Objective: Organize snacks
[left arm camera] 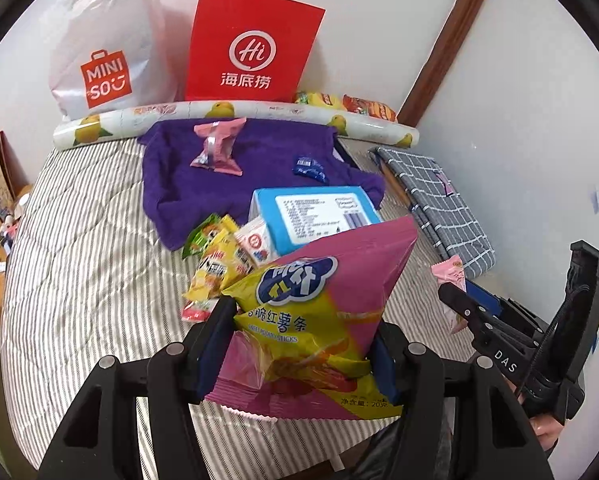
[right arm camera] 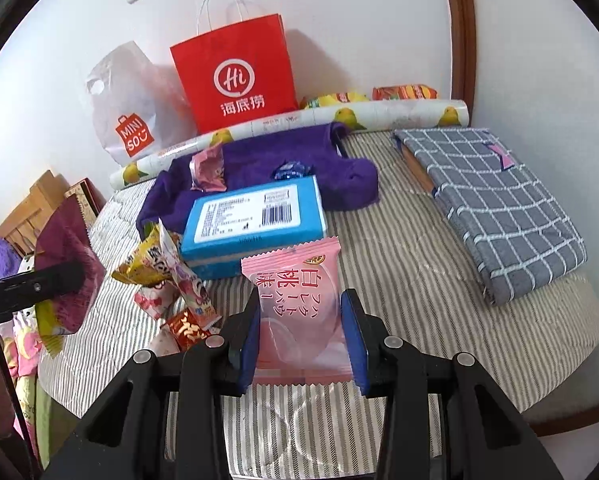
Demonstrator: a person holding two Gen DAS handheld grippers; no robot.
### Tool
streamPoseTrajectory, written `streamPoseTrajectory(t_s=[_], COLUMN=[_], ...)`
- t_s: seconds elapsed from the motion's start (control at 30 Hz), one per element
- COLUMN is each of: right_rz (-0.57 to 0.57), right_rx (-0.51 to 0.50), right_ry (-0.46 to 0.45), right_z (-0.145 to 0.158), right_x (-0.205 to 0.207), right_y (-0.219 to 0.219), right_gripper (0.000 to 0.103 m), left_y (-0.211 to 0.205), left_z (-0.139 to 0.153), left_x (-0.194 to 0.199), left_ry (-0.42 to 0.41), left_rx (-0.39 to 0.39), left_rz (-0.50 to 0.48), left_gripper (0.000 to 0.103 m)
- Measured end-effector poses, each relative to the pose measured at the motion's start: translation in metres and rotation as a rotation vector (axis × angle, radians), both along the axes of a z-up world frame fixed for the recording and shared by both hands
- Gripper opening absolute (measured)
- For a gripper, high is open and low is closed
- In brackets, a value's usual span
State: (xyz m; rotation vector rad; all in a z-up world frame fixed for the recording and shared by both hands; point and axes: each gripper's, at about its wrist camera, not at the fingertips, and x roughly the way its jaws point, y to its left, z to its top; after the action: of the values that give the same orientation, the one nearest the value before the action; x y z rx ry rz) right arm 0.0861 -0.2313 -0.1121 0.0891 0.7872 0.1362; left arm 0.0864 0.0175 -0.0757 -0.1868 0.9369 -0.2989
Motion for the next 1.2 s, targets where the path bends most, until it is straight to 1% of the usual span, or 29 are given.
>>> streamPoseTrajectory(t_s=[0.3, 0.53, 0.8, 1.2], right_rz=[0.027, 0.053, 0.08, 0.069], right_rx=[-0.01, 0.003, -0.019, -0.015], right_ry=[-0.033, -0.049, -0.057, -0.053], right_z=[0.023, 0.034, 0.04, 0.043], right_x=[0.018, 0.038, 0.06, 0.091], right_y=[0.004, 0.013, 0.026, 0.036], right_gripper=[0.038, 0.038, 0.038, 0.038], left_y=[-0.013, -0.018, -0.008, 0.008], left_z=[0.01, 0.008, 0.007, 0.001], left_x=[0.025, 0.042, 0.065, 0.099], left_ry=[-0.012, -0.003, 0.001, 0.012], left_rx=[-0.011, -0.018, -0.027, -0.041], left_rz=[-0.01, -0.013, 0.003, 0.019], left_gripper=[0.059, 0.059, 0.059, 0.059])
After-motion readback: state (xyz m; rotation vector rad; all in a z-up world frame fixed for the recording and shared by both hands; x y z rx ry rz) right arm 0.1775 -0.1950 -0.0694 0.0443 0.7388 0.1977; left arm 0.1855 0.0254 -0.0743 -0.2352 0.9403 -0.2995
